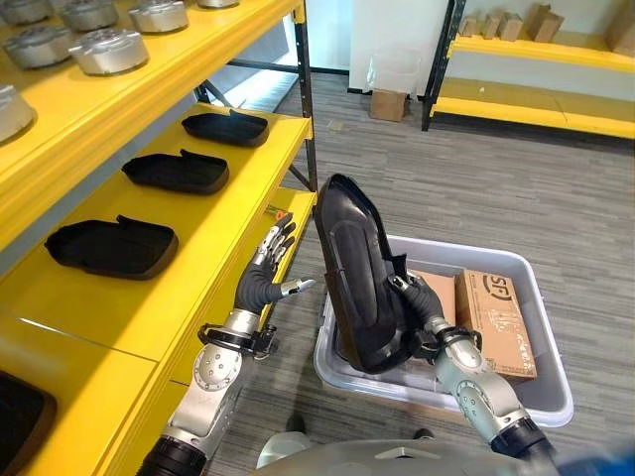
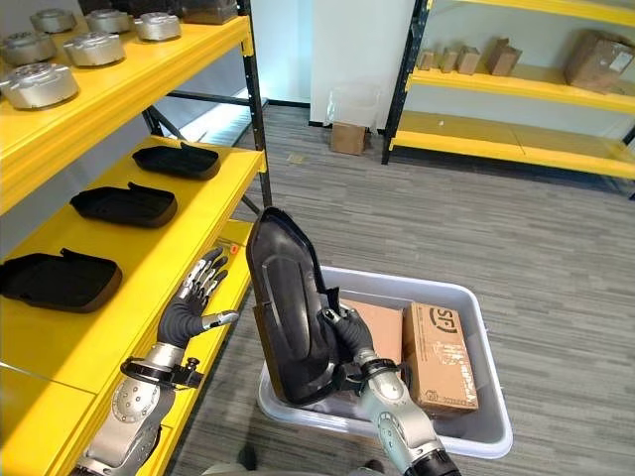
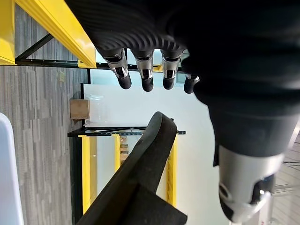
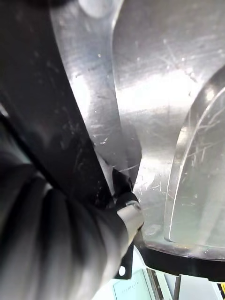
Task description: Move parts from the plastic box to the shelf.
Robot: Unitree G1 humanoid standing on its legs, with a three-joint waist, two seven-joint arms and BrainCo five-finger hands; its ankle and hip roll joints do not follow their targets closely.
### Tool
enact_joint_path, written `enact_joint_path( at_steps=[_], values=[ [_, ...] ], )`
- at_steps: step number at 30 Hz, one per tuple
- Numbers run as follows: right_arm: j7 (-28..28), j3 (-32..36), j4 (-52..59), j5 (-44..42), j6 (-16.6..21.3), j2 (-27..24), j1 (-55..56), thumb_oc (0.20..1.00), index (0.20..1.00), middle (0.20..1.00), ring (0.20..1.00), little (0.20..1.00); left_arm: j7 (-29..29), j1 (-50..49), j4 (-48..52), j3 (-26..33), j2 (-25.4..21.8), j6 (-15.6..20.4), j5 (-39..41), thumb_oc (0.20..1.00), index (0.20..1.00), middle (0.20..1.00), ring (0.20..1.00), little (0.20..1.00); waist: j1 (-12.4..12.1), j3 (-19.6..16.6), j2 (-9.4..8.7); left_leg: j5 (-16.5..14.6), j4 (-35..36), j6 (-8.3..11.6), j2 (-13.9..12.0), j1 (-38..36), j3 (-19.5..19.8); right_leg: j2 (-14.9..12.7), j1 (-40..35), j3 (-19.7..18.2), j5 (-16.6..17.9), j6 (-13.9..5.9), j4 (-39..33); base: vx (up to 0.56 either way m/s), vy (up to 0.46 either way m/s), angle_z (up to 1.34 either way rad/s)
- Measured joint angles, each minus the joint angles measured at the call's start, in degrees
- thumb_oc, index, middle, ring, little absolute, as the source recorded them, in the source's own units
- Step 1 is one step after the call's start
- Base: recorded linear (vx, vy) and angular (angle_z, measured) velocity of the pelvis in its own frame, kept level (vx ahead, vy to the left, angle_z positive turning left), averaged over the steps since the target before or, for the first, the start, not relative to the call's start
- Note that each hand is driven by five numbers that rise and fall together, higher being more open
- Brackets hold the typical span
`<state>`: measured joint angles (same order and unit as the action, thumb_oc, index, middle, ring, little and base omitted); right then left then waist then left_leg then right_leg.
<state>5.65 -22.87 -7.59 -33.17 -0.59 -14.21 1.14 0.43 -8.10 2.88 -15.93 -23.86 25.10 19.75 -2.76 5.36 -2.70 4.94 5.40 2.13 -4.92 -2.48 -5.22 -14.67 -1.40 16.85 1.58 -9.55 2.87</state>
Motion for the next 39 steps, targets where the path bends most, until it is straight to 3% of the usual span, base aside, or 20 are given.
enact_joint_path(
  at_steps=[1,3,5,9,17,19,20,21,22,23,24,26,27,28,30,32,34,35,36,39],
  values=[
    [0.83,0.28,0.12,-0.98,0.39,-0.51,0.52,0.200,0.200,0.200,0.200,0.200,-0.55,1.96,-0.04,-1.58,0.20,-0.58,1.20,1.000,1.000,1.000,1.000,1.000,2.88,0.10,0.80,1.03,0.02,-0.48,-1.01,2.27,4.86,5.01,-0.01,-7.00,-4.89,2.03,2.19,-0.02,-0.060,1.33],
    [2.47,0.84,0.00,-2.05,0.40,-1.21,0.35,0.200,0.200,0.200,0.200,0.200,-0.91,2.87,-0.21,-3.83,1.22,-1.25,2.16,1.000,1.000,1.000,1.000,1.000,3.34,0.30,1.14,2.09,-0.49,-0.74,-1.81,3.55,9.51,10.13,0.12,-15.06,-8.74,4.43,4.18,-0.07,-0.099,1.35],
    [2.47,1.44,-0.02,-2.18,0.40,-1.91,0.28,0.200,0.200,0.200,0.200,0.200,-2.40,1.41,-0.33,-4.46,1.29,-1.72,2.95,1.000,1.000,1.000,1.000,1.000,1.65,0.31,2.47,1.55,-0.53,-0.87,-2.51,3.55,10.37,10.91,0.27,-14.42,-9.20,5.47,4.93,-0.08,-0.095,0.34],
    [2.41,2.28,-0.02,-2.53,0.40,-3.85,0.63,0.200,0.200,0.200,0.200,0.200,-2.63,-1.06,-0.39,-4.37,2.96,-2.09,5.72,1.000,1.000,1.000,1.000,1.000,0.93,0.04,6.02,0.77,-1.82,-0.99,-2.59,4.55,12.27,11.57,-0.61,-14.10,-8.51,5.35,3.09,-0.12,-0.116,0.06],
    [1.27,1.43,0.13,-3.73,0.47,-6.40,1.16,0.200,0.200,0.200,0.200,0.200,-1.04,-1.49,-0.50,-4.82,6.90,-1.79,6.50,1.000,1.000,1.000,1.000,1.000,1.03,1.68,9.06,3.17,-5.78,1.32,-1.72,11.24,14.95,11.95,-0.81,-10.30,-6.39,4.77,-1.28,-0.20,-0.073,0.30],
    [1.38,1.45,0.14,-3.70,0.84,-6.72,1.31,0.200,0.200,0.200,0.200,0.200,-0.40,0.14,-0.87,-5.92,7.02,-1.77,6.53,1.000,1.000,1.000,1.000,1.000,1.51,3.05,10.72,5.98,-5.64,0.98,-0.99,13.02,9.46,11.61,-1.33,-6.47,-6.57,4.94,-0.74,-0.14,0.063,0.99],
    [1.48,1.63,0.56,-3.71,1.11,-7.36,1.68,0.200,0.200,0.200,0.200,0.200,-0.40,1.22,-1.14,-6.48,7.20,-1.76,6.51,1.000,1.000,1.000,1.000,1.000,2.74,3.57,11.72,5.28,-4.58,-0.71,-0.83,13.56,2.46,11.64,-1.97,-3.71,-6.92,5.18,-0.76,-0.08,0.071,1.20],
    [1.54,1.66,0.62,-3.68,1.15,-7.28,1.93,0.200,0.200,0.200,0.200,0.200,-0.46,1.90,-1.44,-6.43,7.12,-1.66,6.49,1.000,1.000,1.000,1.000,1.000,2.74,4.05,11.92,4.57,-3.19,-0.87,-1.98,13.01,-0.95,11.67,-2.24,-2.46,-7.25,5.35,-0.04,-0.05,0.100,1.41],
    [1.77,1.25,1.57,-3.68,1.14,-6.37,2.54,0.200,0.200,0.200,0.200,0.200,-0.36,2.83,-1.71,-6.21,6.12,-1.66,6.51,1.000,1.000,1.000,1.000,1.000,3.29,4.88,9.73,-3.69,-3.44,4.14,-2.75,13.07,-9.39,10.83,-2.38,-2.05,-8.49,7.05,-0.12,-0.08,0.101,1.25],
    [1.71,1.06,2.42,-3.67,1.16,-6.31,2.82,0.200,0.200,0.200,0.200,0.200,-0.39,3.53,-2.02,-6.21,5.38,-1.51,6.48,1.000,1.000,1.000,1.000,1.000,4.04,5.76,7.30,-4.43,-3.76,3.74,-1.89,12.84,-12.32,8.43,-2.91,-1.37,-8.28,7.94,-0.52,-0.08,0.130,1.23],
    [1.55,0.58,3.47,-3.65,1.19,-6.39,2.67,0.200,0.200,0.200,0.200,0.200,-0.32,3.53,-2.49,-6.15,4.72,-1.18,6.53,1.000,1.000,1.000,1.000,1.000,3.38,6.20,5.02,-2.14,-4.49,0.51,-0.95,11.11,-15.07,5.56,-3.16,-0.23,-8.23,8.21,-0.50,-0.06,0.094,0.56],
    [1.30,0.60,5.99,-3.64,1.50,-7.24,2.87,0.200,0.200,0.200,0.200,0.200,-0.34,2.02,-2.17,-6.17,4.43,-0.91,6.50,1.000,1.000,1.000,1.000,1.000,3.42,5.98,3.43,-1.42,-7.07,-0.45,-0.64,5.92,-17.08,3.75,-4.55,-0.05,-7.26,6.85,-1.13,-0.06,0.142,0.25],
    [1.35,1.32,6.94,-3.70,2.06,-8.32,3.25,0.200,0.200,0.200,0.200,0.200,-0.36,0.72,-1.90,-6.50,5.81,-0.62,6.50,1.000,1.000,1.000,1.000,1.000,4.87,4.76,5.66,2.46,-7.13,-1.07,-2.14,1.24,-17.01,4.55,-5.62,1.22,-6.87,6.00,-1.51,-0.06,0.183,0.49],
    [1.45,2.18,6.92,-3.74,2.21,-8.75,3.12,0.200,0.200,0.200,0.200,0.200,-0.59,0.58,-1.87,-6.68,6.26,-0.54,6.48,1.000,1.000,1.000,1.000,1.000,5.85,4.44,6.79,2.15,-4.73,-1.05,-2.17,0.02,-16.34,4.59,-6.36,2.60,-7.15,5.51,-0.98,-0.06,0.291,0.53],
    [2.06,3.35,6.54,-3.86,2.23,-8.58,2.82,0.200,0.200,0.200,0.200,0.200,-0.60,2.73,-1.63,-6.48,6.07,-0.28,6.64,1.000,1.000,1.000,1.000,1.000,5.73,5.69,5.35,6.30,-3.11,-5.24,-0.03,-0.55,-16.04,2.95,-4.82,3.42,-8.16,5.25,3.04,-0.03,0.223,0.54],
    [1.70,2.69,6.47,-3.87,2.25,-7.90,2.22,0.200,0.200,0.200,0.200,0.200,-0.87,3.35,-0.88,-6.45,4.11,0.18,6.64,1.000,1.000,1.000,1.000,1.000,5.86,5.35,3.30,8.97,-0.73,-3.31,0.65,0.04,-14.04,3.97,-6.37,2.70,-6.00,5.61,-3.37,-0.02,0.246,0.52],
    [1.41,2.76,6.00,-3.86,1.98,-6.74,1.47,0.200,0.200,0.200,0.200,0.200,-0.81,3.28,-1.08,-6.45,3.62,0.36,6.56,1.000,1.000,1.000,1.000,1.000,4.90,5.45,2.42,3.95,-3.16,-2.93,-0.50,-0.72,-16.16,3.62,-7.04,3.68,-3.74,6.41,-5.70,-0.03,0.323,0.08],
    [1.35,2.79,6.22,-3.87,1.98,-6.39,1.32,0.200,0.200,0.200,0.200,0.200,-0.75,3.05,-1.07,-6.47,3.14,0.37,6.36,1.000,1.000,1.000,1.000,1.000,5.00,5.15,2.26,2.30,-5.44,-1.33,-1.52,-1.01,-17.07,3.35,-7.78,4.01,-3.16,6.09,-6.40,-0.04,0.386,0.30],
    [1.29,2.99,6.77,-4.03,2.23,-7.25,1.28,0.200,0.200,0.200,0.200,0.200,-0.53,3.42,-1.02,-6.80,3.17,0.38,5.40,1.000,1.000,1.000,1.000,1.000,6.87,4.45,4.36,1.61,-5.05,1.13,-3.69,-3.04,-16.79,3.94,-8.52,5.04,-2.76,5.46,-6.32,-0.04,0.427,0.42],
    [1.79,3.25,6.38,-4.49,2.09,-6.73,1.42,0.200,0.200,0.200,0.200,0.200,-0.05,4.33,-1.08,-6.95,3.34,0.44,5.27,1.000,1.000,1.000,1.000,1.000,7.21,4.40,5.05,0.72,-1.47,1.95,-1.55,-4.62,-17.81,2.39,-9.25,6.48,-1.81,3.96,-5.67,-0.07,0.447,0.41]
  ],
)
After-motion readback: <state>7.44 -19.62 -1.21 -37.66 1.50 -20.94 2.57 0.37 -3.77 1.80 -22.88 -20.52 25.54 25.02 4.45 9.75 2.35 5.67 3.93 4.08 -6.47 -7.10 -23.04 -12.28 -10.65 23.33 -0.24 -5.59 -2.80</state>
